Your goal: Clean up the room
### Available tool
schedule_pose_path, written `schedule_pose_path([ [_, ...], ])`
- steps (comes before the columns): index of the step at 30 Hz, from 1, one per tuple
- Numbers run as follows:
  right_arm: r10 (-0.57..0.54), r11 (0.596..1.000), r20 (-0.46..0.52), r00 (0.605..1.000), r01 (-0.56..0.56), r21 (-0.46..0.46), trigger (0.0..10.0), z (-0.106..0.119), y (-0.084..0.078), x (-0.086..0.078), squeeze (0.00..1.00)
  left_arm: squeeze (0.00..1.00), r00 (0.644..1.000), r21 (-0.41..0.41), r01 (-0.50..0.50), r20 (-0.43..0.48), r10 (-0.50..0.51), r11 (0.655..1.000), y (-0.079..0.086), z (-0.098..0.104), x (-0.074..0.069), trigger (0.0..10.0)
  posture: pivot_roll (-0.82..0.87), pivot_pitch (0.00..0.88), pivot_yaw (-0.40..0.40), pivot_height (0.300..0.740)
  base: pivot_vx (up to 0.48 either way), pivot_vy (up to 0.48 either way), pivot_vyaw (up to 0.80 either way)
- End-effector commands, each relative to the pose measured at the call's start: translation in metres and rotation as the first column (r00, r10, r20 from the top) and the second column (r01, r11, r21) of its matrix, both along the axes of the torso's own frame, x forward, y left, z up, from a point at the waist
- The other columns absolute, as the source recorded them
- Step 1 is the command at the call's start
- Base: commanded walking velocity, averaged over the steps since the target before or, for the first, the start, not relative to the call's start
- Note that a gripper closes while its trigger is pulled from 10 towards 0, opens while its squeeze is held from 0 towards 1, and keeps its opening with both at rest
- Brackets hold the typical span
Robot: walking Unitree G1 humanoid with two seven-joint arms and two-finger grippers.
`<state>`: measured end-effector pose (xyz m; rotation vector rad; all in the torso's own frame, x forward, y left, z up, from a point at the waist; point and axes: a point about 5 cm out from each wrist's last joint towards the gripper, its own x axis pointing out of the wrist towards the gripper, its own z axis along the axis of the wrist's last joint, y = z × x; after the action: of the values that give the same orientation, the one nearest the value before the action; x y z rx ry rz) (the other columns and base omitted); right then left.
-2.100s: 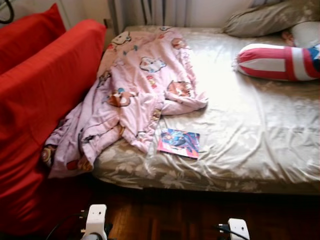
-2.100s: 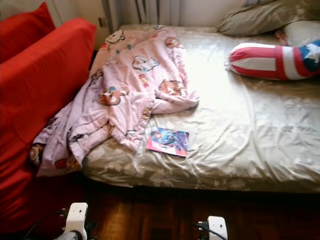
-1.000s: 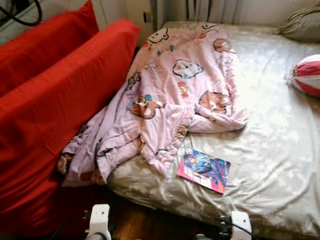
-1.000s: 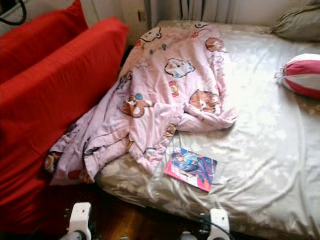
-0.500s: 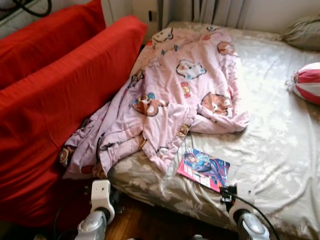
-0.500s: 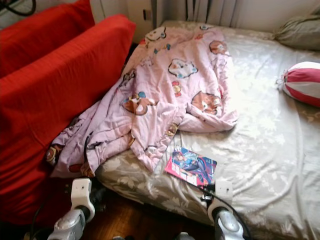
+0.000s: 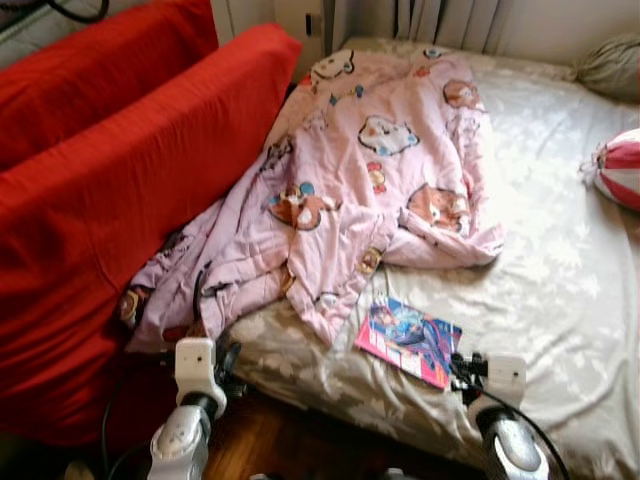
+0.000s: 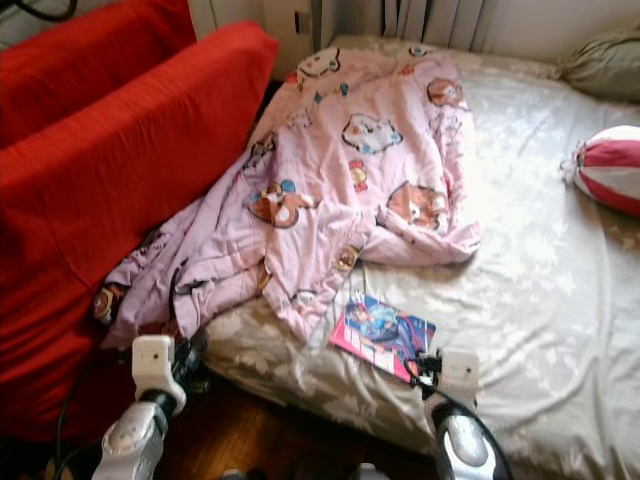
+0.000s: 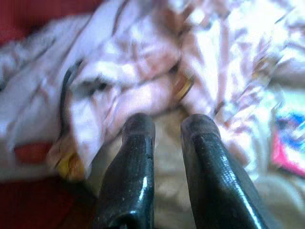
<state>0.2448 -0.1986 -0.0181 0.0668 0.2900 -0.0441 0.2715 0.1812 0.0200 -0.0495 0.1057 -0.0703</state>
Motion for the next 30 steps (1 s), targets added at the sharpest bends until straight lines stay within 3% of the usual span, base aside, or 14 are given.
schedule_pose_path([
  [1,0.004,1.0,0.044,0.999,-0.003,-0.02,10.0,0.004,0.004,0.0,0.0,0.0,0.999,0.014,0.035,0.015,-0.035,0.999,-0.006,0.001,-0.004,10.0,-0.03,0.108,-0.01,0.74,0.0,0.0,0.0],
  [7,-0.037,0.999,0.166,0.985,0.039,-0.011,10.0,0.021,0.008,0.002,0.0,0.0,0.998,0.011,0.022,0.058,-0.023,1.0,-0.002,0.009,-0.006,10.0,-0.04,0.093,-0.004,0.74,0.0,0.0,0.0],
  [14,-0.057,0.998,0.238,0.97,0.063,-0.016,10.0,0.037,0.01,0.002,0.0,0.0,0.998,0.031,0.009,0.067,-0.011,0.999,0.007,0.013,-0.01,10.0,-0.05,0.113,0.004,0.74,0.0,0.0,0.0],
  [22,-0.158,0.987,0.217,0.963,0.163,-0.01,10.0,0.04,0.002,-0.006,0.0,0.0,0.996,0.032,-0.023,0.085,0.02,0.999,0.016,0.022,-0.008,10.0,-0.05,0.139,0.006,0.74,0.0,0.0,0.0],
  [30,-0.135,0.99,0.158,0.978,0.14,-0.021,10.0,0.039,0.008,-0.005,0.0,0.0,0.996,0.028,-0.023,0.087,0.02,0.999,0.017,0.026,-0.004,10.0,-0.05,0.155,0.004,0.735,0.0,0.0,0.0],
])
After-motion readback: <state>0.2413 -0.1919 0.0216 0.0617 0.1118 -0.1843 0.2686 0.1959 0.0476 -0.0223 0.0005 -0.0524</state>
